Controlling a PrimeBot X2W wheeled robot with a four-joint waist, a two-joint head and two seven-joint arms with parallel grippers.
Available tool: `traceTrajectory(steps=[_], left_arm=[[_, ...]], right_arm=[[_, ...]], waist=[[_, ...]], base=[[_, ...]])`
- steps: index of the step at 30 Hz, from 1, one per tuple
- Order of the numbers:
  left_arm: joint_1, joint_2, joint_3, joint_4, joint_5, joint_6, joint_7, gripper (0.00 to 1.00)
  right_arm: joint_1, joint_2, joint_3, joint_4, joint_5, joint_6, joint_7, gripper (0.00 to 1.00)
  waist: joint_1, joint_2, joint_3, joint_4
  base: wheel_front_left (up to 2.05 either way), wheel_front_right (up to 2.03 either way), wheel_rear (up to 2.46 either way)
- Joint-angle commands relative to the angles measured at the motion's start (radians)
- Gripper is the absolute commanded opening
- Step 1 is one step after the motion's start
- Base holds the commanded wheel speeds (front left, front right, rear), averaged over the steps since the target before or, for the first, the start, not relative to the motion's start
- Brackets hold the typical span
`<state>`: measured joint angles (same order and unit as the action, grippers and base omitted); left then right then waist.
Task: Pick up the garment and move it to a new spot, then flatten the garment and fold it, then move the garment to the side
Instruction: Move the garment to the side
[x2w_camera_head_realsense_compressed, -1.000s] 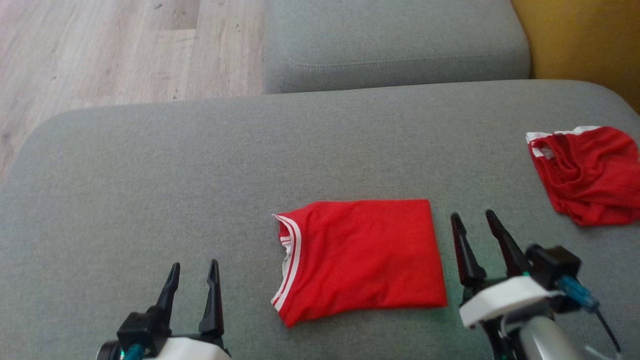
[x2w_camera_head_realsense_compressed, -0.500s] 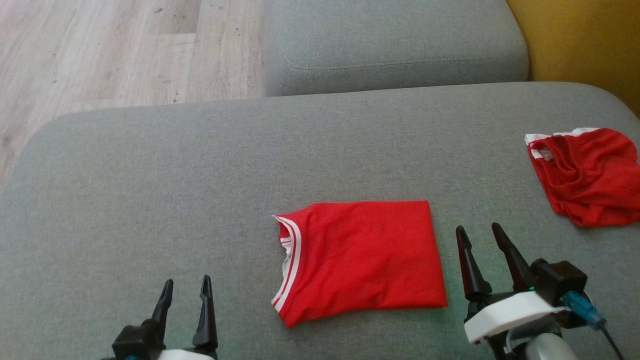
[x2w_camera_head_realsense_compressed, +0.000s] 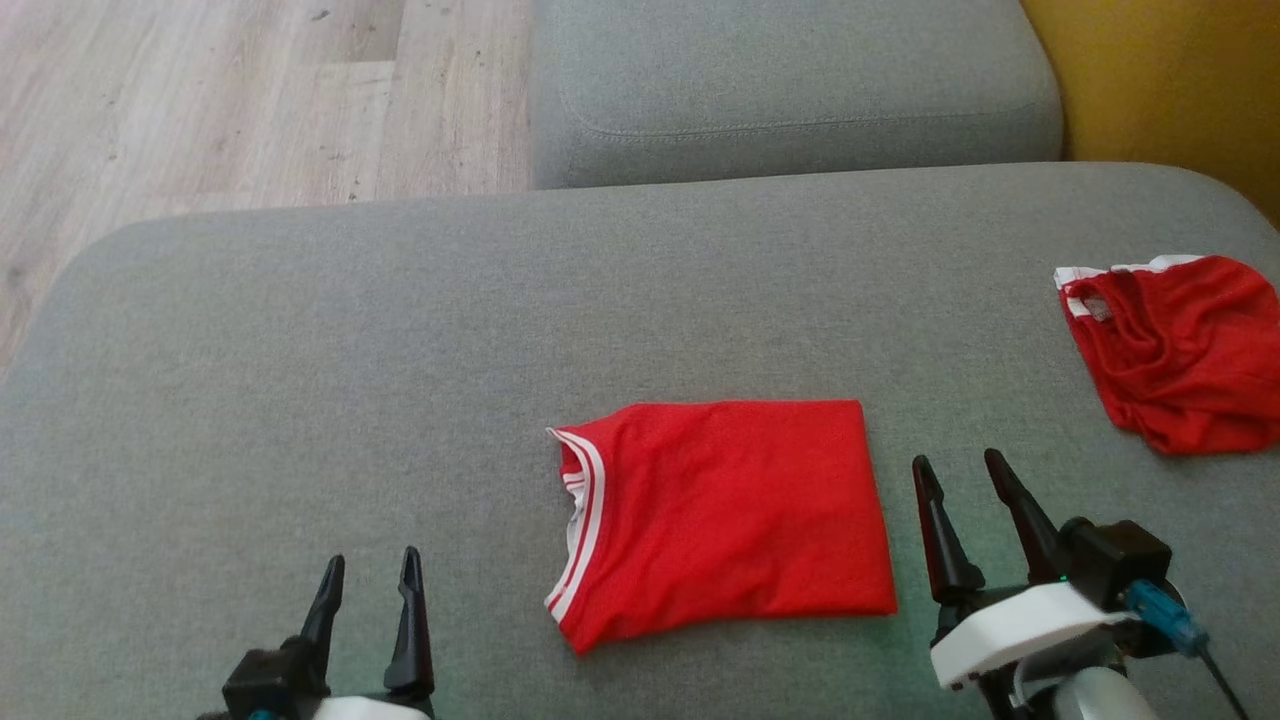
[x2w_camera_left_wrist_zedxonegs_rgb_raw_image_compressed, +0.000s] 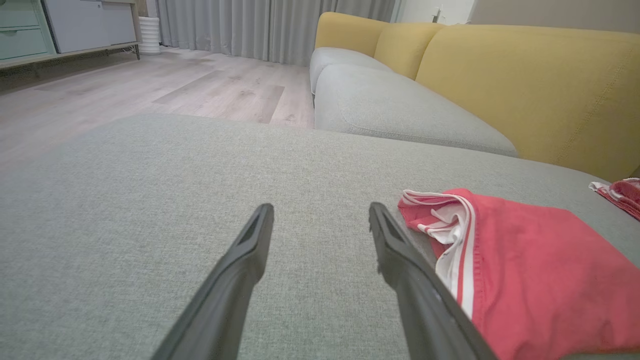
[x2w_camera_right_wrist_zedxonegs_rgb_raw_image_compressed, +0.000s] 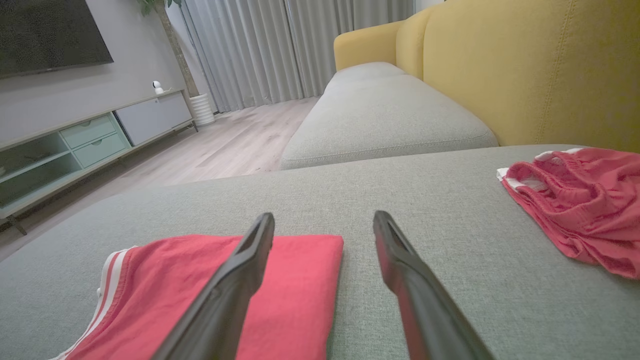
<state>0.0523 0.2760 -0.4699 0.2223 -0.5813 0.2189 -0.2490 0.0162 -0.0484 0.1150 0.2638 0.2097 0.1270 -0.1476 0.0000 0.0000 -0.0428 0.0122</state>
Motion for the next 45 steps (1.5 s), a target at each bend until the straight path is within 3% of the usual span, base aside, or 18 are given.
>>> traceTrajectory(steps=[1, 11, 26, 36, 37, 38, 39, 40, 45], left_arm=[[-0.036, 0.003, 0.043, -0.023, 0.008, -0.002, -0.012, 1.00], [-0.039, -0.002, 0.039, -0.028, 0.019, -0.007, -0.013, 1.00], [-0.062, -0.039, 0.029, -0.003, 0.035, -0.027, -0.013, 1.00], [-0.069, -0.066, 0.048, 0.018, 0.058, -0.050, -0.013, 1.00], [-0.068, -0.068, 0.052, 0.019, 0.060, -0.052, -0.013, 1.00], [-0.067, -0.069, 0.056, 0.020, 0.062, -0.053, -0.013, 1.00], [-0.066, -0.070, 0.060, 0.020, 0.064, -0.055, -0.013, 1.00], [-0.067, -0.073, 0.064, 0.020, 0.070, -0.059, -0.013, 1.00], [-0.076, -0.079, 0.071, 0.014, 0.083, -0.069, -0.013, 1.00]], right_arm=[[-0.016, -0.002, 0.017, -0.036, -0.004, 0.004, 0.000, 1.00], [-0.009, -0.002, -0.004, -0.019, -0.011, 0.004, 0.034, 1.00], [-0.147, -0.002, -0.102, 0.136, -0.050, 0.004, 0.295, 1.00], [-0.175, -0.002, -0.107, 0.211, 0.006, 0.004, 0.440, 1.00], [-0.178, -0.002, -0.103, 0.215, 0.013, 0.004, 0.444, 0.91], [-0.182, -0.002, -0.097, 0.216, 0.018, 0.004, 0.445, 0.47], [-0.187, -0.002, -0.089, 0.218, 0.027, 0.004, 0.444, 0.27], [-0.201, -0.002, -0.070, 0.219, 0.044, 0.004, 0.441, 0.00], [-0.247, -0.002, -0.052, 0.214, 0.048, 0.004, 0.417, 0.00]], waist=[[0.0000, 0.0000, 0.001, 0.000], [0.0000, 0.0000, 0.009, 0.020], [0.0000, 0.0000, 0.073, 0.138], [0.0000, 0.0000, 0.099, 0.198], [0.0000, 0.0000, 0.101, 0.197], [0.0000, 0.0000, 0.103, 0.193], [0.0000, 0.0000, 0.105, 0.188], [0.0000, 0.0000, 0.111, 0.175], [0.0000, 0.0000, 0.125, 0.127]], base=[[0.00, 0.00, 0.00], [0.00, 0.00, 0.00], [0.00, 0.00, 0.00], [0.00, 0.00, 0.00], [0.00, 0.00, 0.00], [0.00, 0.00, 0.00], [0.00, 0.00, 0.00], [0.00, 0.00, 0.00], [0.00, 0.00, 0.00]])
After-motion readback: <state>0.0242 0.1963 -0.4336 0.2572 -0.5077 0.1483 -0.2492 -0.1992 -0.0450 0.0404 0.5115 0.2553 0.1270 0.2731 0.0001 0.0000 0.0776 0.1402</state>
